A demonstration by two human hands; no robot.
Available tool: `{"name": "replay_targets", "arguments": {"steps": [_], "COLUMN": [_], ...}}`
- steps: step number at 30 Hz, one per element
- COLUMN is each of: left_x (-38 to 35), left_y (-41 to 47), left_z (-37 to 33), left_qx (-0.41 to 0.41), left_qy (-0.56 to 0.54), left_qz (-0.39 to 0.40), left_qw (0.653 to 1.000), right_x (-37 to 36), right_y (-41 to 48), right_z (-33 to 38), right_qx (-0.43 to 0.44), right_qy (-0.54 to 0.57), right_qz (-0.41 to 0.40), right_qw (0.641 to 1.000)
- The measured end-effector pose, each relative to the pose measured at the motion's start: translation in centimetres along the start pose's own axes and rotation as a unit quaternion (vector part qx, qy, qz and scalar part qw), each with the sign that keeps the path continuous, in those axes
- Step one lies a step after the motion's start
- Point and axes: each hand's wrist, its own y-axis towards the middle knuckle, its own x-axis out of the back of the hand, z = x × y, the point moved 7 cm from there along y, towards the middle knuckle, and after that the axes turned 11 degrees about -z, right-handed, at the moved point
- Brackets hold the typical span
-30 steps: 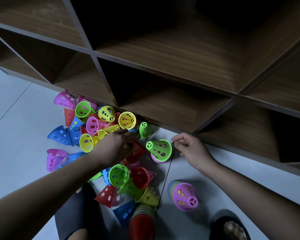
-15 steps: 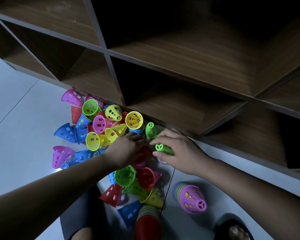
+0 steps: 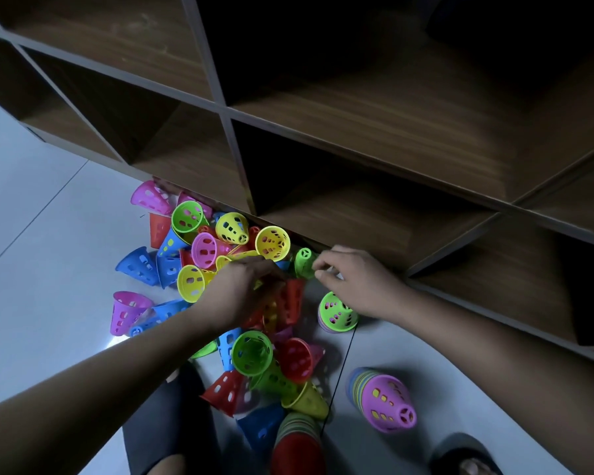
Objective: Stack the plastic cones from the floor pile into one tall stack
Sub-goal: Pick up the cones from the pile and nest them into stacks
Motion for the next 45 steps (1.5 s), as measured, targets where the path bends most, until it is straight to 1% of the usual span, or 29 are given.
{"name": "replay_targets", "arguments": {"steps": [3, 5, 8, 10, 13, 18, 22, 27, 30, 32, 35, 37, 39, 43, 45], "left_x": [1.8, 2.6, 3.3, 3.6, 3.6, 3.3, 3.0, 2.5, 1.9, 1.1, -0.4, -1.6, -2.4, -3.6, -4.1], "left_y": [-0.6, -1.0, -1.5, -1.7, -1.9, -1.8, -1.7, -1.8, -1.4, -1.3, -1.1, -0.9, -0.9, -1.0, -1.1], "left_z": [0.9, 1.8, 2.8, 3.2, 3.5, 3.3, 2.6, 0.6, -1.3, -2.5, -4.1, -5.0, -5.8, -6.2, -6.0], "left_qx": [0.051, 0.094, 0.139, 0.171, 0.225, 0.293, 0.319, 0.332, 0.321, 0.326, 0.326, 0.317, 0.307, 0.307, 0.306], "left_qy": [-0.026, -0.035, -0.048, -0.067, -0.123, -0.216, -0.251, -0.309, -0.322, -0.347, -0.358, -0.345, -0.322, -0.289, -0.275], "left_qz": [-0.031, -0.045, -0.055, -0.06, -0.062, -0.059, -0.068, -0.055, -0.032, -0.015, 0.009, 0.022, 0.026, 0.018, 0.019], "left_qw": [0.998, 0.994, 0.988, 0.981, 0.965, 0.93, 0.911, 0.889, 0.89, 0.879, 0.875, 0.883, 0.895, 0.907, 0.911], "right_x": [-1.3, -1.8, -2.3, -2.8, -3.8, -4.3, -3.1, 1.5, 5.2, 7.8, 11.0, 12.6, 13.4, 13.6, 12.4], "right_y": [1.6, 2.5, 3.7, 4.1, 4.2, 3.9, 3.3, 2.0, 0.4, -1.1, -3.6, -5.2, -6.6, -8.7, -9.2], "right_z": [0.1, 0.2, 0.2, 0.0, -0.6, -1.7, -2.9, -2.3, -1.4, -0.7, 0.3, 1.1, 2.2, 3.7, 3.5], "right_qx": [0.003, 0.008, 0.014, 0.014, -0.005, -0.022, -0.032, -0.025, -0.019, -0.017, -0.03, -0.033, -0.03, -0.02, -0.018], "right_qy": [-0.049, -0.077, -0.122, -0.148, -0.151, -0.153, -0.123, -0.048, 0.0, 0.025, 0.055, 0.073, 0.079, 0.043, 0.021], "right_qz": [0.027, 0.028, 0.038, 0.063, 0.101, 0.103, 0.062, -0.052, -0.13, -0.188, -0.238, -0.253, -0.25, -0.218, -0.181], "right_qw": [0.998, 0.997, 0.992, 0.987, 0.983, 0.983, 0.99, 0.997, 0.991, 0.982, 0.969, 0.964, 0.964, 0.975, 0.983]}}
